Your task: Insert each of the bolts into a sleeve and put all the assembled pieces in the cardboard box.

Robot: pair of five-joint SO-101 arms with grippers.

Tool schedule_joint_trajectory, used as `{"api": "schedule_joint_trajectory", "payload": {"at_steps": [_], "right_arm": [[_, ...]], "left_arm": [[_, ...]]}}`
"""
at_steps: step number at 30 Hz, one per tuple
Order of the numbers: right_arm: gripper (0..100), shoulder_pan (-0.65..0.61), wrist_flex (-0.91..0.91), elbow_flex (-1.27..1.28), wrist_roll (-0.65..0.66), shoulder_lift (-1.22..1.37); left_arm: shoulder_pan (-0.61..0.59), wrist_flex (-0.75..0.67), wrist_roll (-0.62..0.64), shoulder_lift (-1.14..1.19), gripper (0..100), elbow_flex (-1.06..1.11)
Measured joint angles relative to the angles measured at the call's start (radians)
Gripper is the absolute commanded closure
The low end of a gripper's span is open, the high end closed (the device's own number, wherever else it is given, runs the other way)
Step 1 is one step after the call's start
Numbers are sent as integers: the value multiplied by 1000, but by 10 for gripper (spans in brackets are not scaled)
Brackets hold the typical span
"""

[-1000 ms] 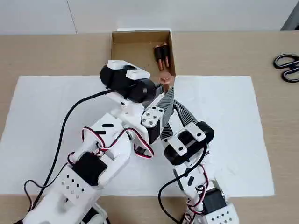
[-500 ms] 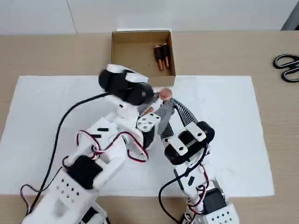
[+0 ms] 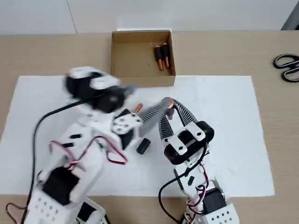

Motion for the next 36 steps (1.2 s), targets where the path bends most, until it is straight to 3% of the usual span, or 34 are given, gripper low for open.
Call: {"api": "schedule_joint_trajectory", "payload": {"at_steps": [6, 16, 25, 36], "right_arm": [[994, 3, 0, 0, 0, 0], [995, 209, 0, -8, 0, 0], [995, 238, 189, -213, 20, 103], [995, 239, 199, -629, 20, 698]], "left_arm": [[-101, 20, -3, -232, 997, 100], [-146, 20, -6, -640, 994, 405], [-149, 21, -6, -671, 994, 454], [-288, 21, -6, -671, 994, 496]]}}
